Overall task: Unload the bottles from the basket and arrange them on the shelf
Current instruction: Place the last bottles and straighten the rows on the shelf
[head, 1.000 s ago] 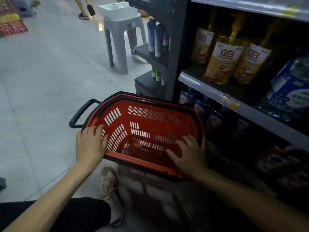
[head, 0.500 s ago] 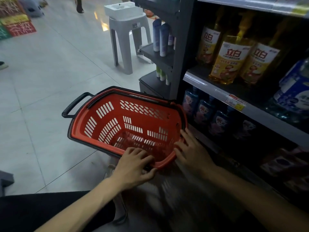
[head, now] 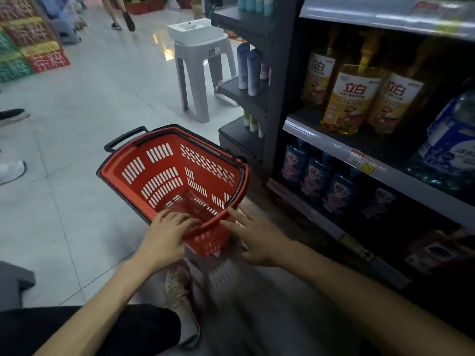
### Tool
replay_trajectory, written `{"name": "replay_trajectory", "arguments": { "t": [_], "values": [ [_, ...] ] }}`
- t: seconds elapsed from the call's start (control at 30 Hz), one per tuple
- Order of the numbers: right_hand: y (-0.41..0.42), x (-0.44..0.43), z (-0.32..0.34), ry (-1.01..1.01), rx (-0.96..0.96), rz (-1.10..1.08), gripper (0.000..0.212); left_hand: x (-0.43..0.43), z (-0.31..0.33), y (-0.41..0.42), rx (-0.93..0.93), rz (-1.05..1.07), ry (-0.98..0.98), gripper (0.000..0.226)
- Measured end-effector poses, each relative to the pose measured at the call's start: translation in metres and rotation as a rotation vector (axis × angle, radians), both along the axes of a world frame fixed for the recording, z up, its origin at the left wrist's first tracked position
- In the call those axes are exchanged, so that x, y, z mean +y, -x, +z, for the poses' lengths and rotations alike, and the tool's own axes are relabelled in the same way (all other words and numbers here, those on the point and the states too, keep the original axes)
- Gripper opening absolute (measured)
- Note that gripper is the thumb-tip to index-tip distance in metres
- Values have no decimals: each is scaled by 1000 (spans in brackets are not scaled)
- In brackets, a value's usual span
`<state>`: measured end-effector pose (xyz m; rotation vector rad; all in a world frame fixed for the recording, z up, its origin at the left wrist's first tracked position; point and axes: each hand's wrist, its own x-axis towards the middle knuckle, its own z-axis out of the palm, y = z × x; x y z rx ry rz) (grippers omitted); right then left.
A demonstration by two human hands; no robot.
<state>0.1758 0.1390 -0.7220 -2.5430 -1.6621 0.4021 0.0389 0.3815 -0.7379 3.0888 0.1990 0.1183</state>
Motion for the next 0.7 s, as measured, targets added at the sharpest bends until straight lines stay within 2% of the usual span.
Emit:
{"name": "replay_trajectory", "arguments": {
  "t": [0.07,0.2,0.43,0.57,0.7],
  "values": [
    [-1,1,2,3,-22,-14,81,-24,-2,-8,18,14,67,70],
    [-1,-11,9,70,-23,-69,77,-37,-24,-18,60,86,148,57],
    [-9,-31,18,87,-93,-177,73,-4,-22,-12,3,210,-2,49],
    [-10,-53,32,96,-118,-191,70,-15,-15,-10,94,261,-101,68],
    [-14,-66,39,111,-120,-237,74,-36,3,-17,64,210,-176,72]
  ]
}}
